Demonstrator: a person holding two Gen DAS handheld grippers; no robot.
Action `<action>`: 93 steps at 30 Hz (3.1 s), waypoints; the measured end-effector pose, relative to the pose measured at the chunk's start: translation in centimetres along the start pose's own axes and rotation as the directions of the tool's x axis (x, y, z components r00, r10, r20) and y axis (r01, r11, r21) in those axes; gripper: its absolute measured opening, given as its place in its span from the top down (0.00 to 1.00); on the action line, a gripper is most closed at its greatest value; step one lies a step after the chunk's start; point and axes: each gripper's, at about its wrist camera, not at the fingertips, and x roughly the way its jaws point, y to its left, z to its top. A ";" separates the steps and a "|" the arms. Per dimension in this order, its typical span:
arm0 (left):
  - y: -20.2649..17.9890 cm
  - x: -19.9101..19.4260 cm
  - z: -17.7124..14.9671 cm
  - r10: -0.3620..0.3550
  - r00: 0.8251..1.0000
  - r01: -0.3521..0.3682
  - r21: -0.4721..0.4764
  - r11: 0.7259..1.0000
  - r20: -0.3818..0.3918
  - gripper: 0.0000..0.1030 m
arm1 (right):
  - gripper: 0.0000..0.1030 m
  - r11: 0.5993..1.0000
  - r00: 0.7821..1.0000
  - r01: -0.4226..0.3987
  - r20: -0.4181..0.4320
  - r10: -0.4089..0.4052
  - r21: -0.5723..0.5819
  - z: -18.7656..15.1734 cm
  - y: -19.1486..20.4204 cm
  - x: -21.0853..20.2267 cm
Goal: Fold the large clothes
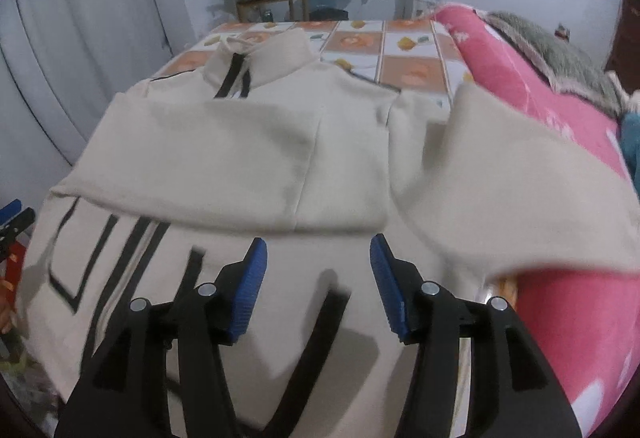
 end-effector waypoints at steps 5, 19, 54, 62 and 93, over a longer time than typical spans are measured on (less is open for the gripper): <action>-3.2 0.3 -0.1 -0.031 0.998 0.032 0.033 0.999 -0.057 0.17 | 0.38 1.000 0.999 -0.004 -0.051 0.003 -0.013 -4.3 1.6 -0.5; -12.7 7.0 5.3 -0.052 0.994 0.061 0.107 0.992 -0.091 0.12 | 0.07 0.996 0.993 0.091 -0.072 -0.091 -0.002 -8.3 3.0 0.5; -14.1 11.4 4.6 -0.054 0.986 0.061 0.041 0.997 -0.157 0.07 | 0.06 0.987 0.989 0.140 -0.047 -0.137 0.084 -8.7 3.2 0.7; -14.0 11.7 5.1 -0.072 0.976 0.085 0.053 0.995 -0.205 0.07 | 0.06 0.983 0.988 0.152 -0.033 -0.149 0.106 -8.8 3.3 0.7; -14.1 11.5 4.5 -0.076 0.988 0.085 0.057 0.995 -0.135 0.06 | 0.15 0.767 0.982 -0.023 0.159 -0.104 0.641 -6.5 -27.4 -8.9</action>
